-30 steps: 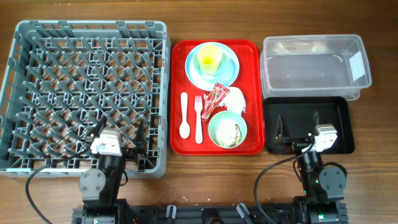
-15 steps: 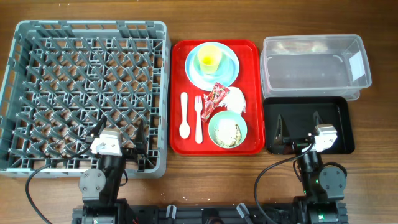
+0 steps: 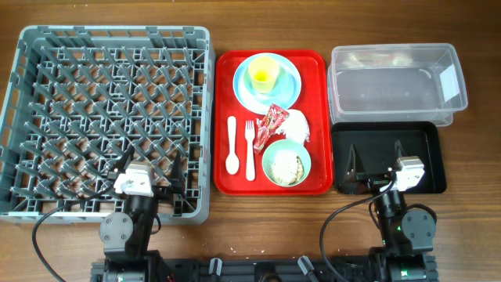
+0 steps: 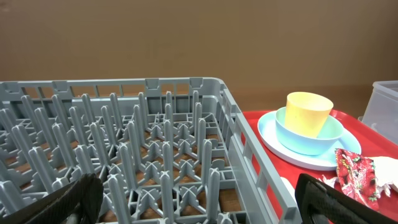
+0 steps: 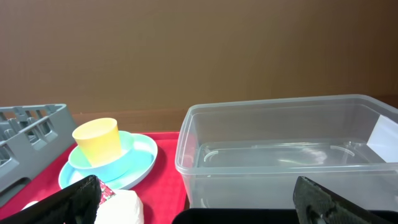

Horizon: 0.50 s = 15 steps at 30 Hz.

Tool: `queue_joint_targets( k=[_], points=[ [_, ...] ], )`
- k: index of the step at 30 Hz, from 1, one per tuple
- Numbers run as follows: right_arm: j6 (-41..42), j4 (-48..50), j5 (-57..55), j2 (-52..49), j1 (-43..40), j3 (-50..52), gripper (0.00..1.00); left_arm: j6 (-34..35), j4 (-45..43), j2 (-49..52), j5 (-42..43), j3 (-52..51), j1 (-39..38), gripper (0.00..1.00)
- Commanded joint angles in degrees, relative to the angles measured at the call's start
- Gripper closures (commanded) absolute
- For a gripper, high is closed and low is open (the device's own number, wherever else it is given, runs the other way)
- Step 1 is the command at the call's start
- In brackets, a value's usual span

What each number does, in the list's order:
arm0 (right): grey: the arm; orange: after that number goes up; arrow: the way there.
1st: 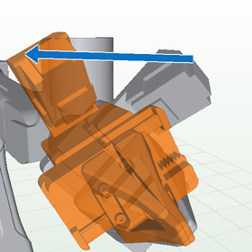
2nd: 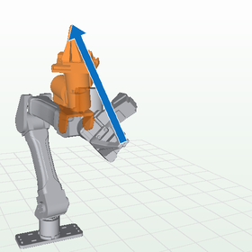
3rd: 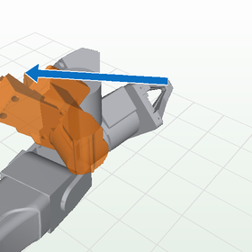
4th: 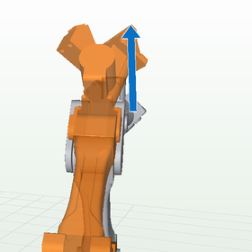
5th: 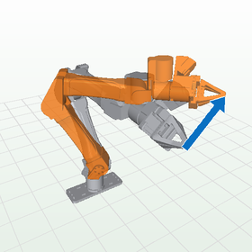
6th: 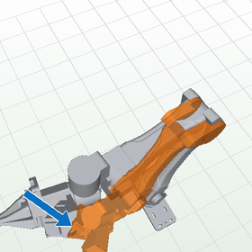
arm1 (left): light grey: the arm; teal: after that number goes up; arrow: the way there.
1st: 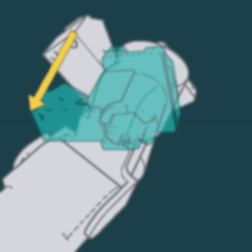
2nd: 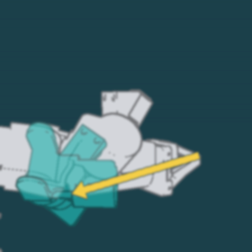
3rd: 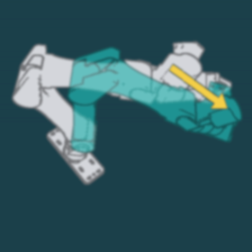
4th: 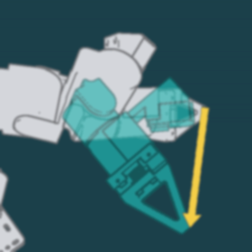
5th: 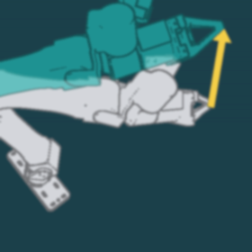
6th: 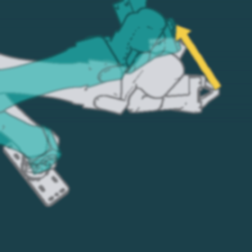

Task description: Sort waste into correct bins and load items into the dishwasher rack

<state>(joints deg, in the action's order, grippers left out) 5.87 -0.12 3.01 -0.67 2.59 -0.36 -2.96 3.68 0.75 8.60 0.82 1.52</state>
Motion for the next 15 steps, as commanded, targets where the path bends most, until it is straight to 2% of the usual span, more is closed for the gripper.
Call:
queue_joint_targets(
  k=[1,9,10,11,14,15],
  points=[
    [-0.83,0.22,0.96,-0.13,0.24,0.07,0.0,-1.11,0.0,-0.22,-0.35,-0.46,0.2,0.0],
    [-0.81,0.22,0.94,-0.13,0.24,0.07,0.0,-1.11,-0.94,-0.22,-0.22,-0.46,0.2,0.0],
    [-0.83,0.22,0.94,-0.13,0.24,0.07,0.0,-1.05,-1.79,-0.22,2.6,-0.46,0.2,0.0],
    [-0.81,0.22,0.94,-0.13,0.24,0.07,0.0,-1.42,-1.11,-0.22,9.81,-0.46,0.2,0.0],
    [-0.81,0.22,0.94,-0.13,0.24,0.07,0.0,-1.07,-13.51,-0.22,13.35,-0.15,0.2,0.0],
    [-0.81,0.22,0.94,-0.13,0.24,0.07,0.0,-0.07,-14.14,-0.22,13.68,1.49,0.2,0.0]
  ],
)
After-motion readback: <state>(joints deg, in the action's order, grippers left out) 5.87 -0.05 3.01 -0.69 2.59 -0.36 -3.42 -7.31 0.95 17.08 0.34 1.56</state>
